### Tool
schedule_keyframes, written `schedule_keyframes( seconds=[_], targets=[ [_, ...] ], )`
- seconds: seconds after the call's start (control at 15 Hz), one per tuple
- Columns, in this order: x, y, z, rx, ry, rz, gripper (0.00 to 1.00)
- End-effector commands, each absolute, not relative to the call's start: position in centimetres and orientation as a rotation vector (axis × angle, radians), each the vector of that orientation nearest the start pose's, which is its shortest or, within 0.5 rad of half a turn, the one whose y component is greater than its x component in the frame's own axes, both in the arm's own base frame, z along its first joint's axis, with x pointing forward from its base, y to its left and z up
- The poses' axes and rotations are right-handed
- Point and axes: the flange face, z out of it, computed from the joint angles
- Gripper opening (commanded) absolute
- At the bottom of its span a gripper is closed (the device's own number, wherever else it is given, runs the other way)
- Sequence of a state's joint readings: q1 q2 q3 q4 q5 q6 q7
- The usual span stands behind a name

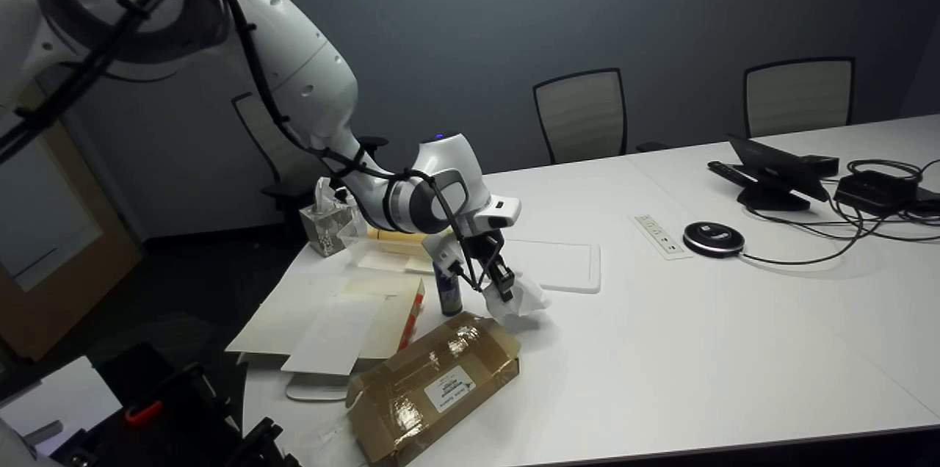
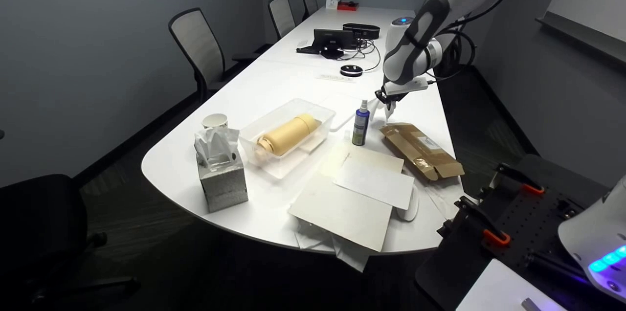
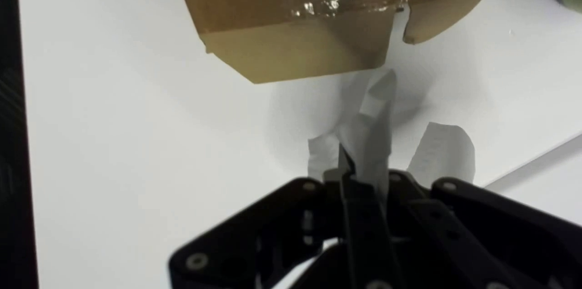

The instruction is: Use the towel to wipe the table

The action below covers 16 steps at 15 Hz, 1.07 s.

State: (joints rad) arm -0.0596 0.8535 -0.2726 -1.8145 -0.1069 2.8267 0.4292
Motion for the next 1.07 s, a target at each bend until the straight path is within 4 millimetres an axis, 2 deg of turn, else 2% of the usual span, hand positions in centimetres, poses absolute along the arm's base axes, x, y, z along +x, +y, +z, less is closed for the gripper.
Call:
schedule_keyframes(
  seconds=[0.0,0.47,1.0],
  targets=[
    [64.4,-20.7,7.4,-3.17,0.945,-0.347,0.0],
    [65.4,-21.5,3.7,-2.976,1.114,-0.258,0.0],
    [65.6,-20.8,1.9,-2.815,1.104,0.018,0.0]
  ],
)
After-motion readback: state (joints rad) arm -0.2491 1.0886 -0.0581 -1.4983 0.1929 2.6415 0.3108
